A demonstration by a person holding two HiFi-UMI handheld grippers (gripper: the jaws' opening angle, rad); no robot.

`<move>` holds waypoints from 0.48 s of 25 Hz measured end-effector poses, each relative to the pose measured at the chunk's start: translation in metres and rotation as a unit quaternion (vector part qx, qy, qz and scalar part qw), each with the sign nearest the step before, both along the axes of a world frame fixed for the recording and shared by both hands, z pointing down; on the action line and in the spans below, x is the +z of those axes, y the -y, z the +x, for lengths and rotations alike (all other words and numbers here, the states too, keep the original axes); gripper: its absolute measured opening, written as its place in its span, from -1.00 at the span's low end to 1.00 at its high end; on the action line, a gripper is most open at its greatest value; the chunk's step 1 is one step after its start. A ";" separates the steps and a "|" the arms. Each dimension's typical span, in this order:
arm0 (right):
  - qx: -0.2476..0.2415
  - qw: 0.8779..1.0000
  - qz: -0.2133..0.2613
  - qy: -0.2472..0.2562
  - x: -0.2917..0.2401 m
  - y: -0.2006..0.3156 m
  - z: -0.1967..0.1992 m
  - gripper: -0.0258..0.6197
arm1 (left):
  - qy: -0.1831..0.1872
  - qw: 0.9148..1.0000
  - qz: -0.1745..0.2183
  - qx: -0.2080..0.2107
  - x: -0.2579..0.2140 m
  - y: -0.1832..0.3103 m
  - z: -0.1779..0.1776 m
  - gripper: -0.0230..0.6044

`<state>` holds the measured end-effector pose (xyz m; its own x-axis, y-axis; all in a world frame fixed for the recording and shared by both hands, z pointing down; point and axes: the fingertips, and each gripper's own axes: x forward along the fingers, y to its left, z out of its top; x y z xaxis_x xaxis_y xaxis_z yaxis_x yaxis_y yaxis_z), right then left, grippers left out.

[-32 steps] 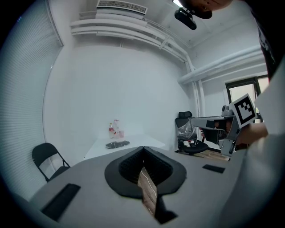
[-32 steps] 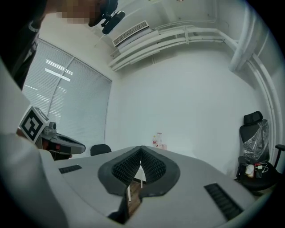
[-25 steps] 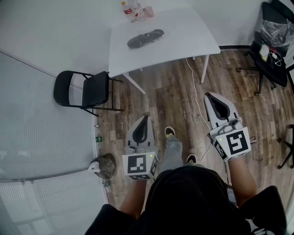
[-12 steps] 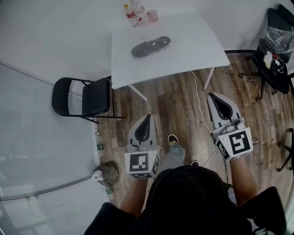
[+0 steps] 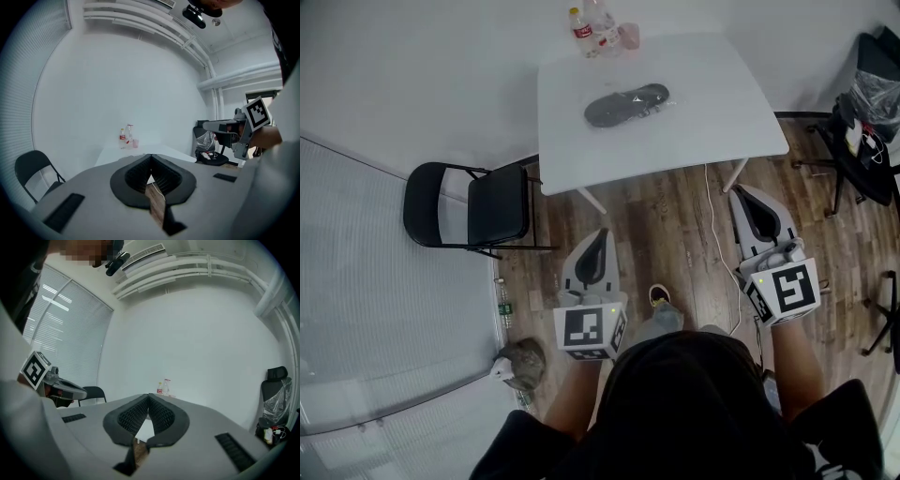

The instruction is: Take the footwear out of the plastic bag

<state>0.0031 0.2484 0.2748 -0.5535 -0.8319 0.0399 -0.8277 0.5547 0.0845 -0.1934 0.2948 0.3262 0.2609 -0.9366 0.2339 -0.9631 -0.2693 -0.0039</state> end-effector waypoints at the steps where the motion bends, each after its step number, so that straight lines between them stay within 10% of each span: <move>1: 0.000 1.000 0.001 -0.003 0.001 0.005 -0.005 -0.87 | -0.001 1.000 -0.001 0.001 0.001 0.005 -0.005 -0.85; 12: 0.006 1.000 0.008 -0.018 -0.001 0.037 -0.028 -0.87 | -0.007 1.000 -0.006 0.016 0.012 0.040 -0.028 -0.85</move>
